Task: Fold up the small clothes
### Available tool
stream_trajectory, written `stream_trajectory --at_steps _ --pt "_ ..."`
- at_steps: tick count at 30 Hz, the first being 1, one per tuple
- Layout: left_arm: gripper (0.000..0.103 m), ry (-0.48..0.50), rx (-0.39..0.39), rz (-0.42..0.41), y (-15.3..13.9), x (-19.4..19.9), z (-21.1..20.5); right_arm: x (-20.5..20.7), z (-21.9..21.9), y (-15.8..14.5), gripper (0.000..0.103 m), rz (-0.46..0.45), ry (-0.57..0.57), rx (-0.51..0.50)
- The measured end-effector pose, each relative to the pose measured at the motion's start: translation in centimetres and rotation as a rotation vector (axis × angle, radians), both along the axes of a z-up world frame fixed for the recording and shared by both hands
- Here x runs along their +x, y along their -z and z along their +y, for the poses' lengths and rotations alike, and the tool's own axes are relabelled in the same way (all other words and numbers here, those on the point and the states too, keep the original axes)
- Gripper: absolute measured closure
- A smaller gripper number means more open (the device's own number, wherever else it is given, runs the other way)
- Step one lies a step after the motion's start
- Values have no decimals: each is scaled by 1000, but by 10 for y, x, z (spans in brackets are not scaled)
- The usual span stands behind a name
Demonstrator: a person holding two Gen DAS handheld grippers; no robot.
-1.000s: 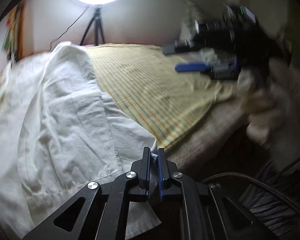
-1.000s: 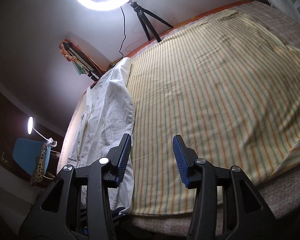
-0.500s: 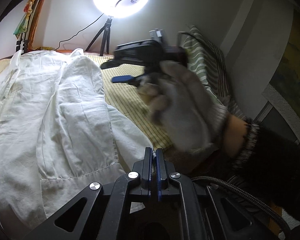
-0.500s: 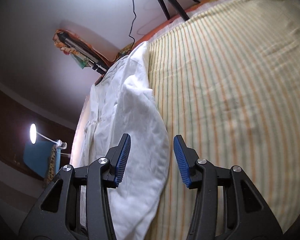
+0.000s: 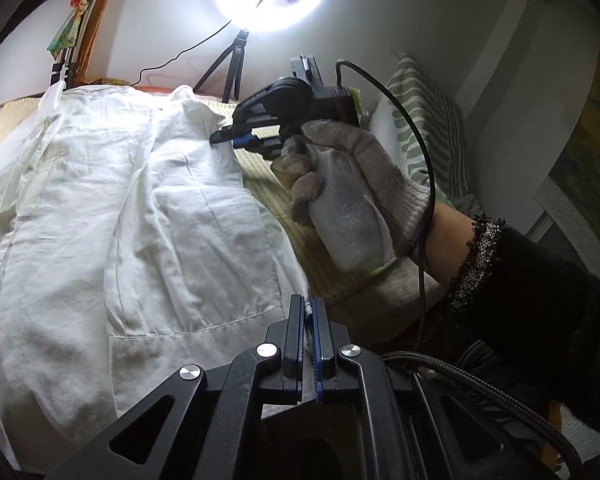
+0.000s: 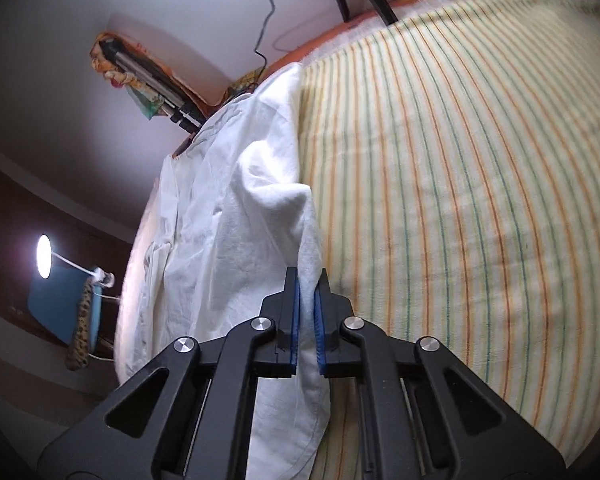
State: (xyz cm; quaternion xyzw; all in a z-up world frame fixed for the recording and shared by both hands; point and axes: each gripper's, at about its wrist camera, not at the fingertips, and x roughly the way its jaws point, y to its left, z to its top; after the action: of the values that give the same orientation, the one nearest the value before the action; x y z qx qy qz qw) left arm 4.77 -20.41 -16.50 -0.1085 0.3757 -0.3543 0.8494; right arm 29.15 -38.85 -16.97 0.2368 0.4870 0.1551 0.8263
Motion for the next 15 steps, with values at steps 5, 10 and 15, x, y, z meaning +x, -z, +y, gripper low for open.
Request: stream_trajectory --at_steps 5,10,15 --pt "103 -18 -48 -14 -9 -11 21 3 21 -42 97 -56 -7 -66" --pt "103 -69 -79 -8 -13 -17 52 10 67 -68 97 -96 -56 -198" --pt "103 -128 -93 13 -8 -26 83 17 113 -70 97 -107 -125 -274"
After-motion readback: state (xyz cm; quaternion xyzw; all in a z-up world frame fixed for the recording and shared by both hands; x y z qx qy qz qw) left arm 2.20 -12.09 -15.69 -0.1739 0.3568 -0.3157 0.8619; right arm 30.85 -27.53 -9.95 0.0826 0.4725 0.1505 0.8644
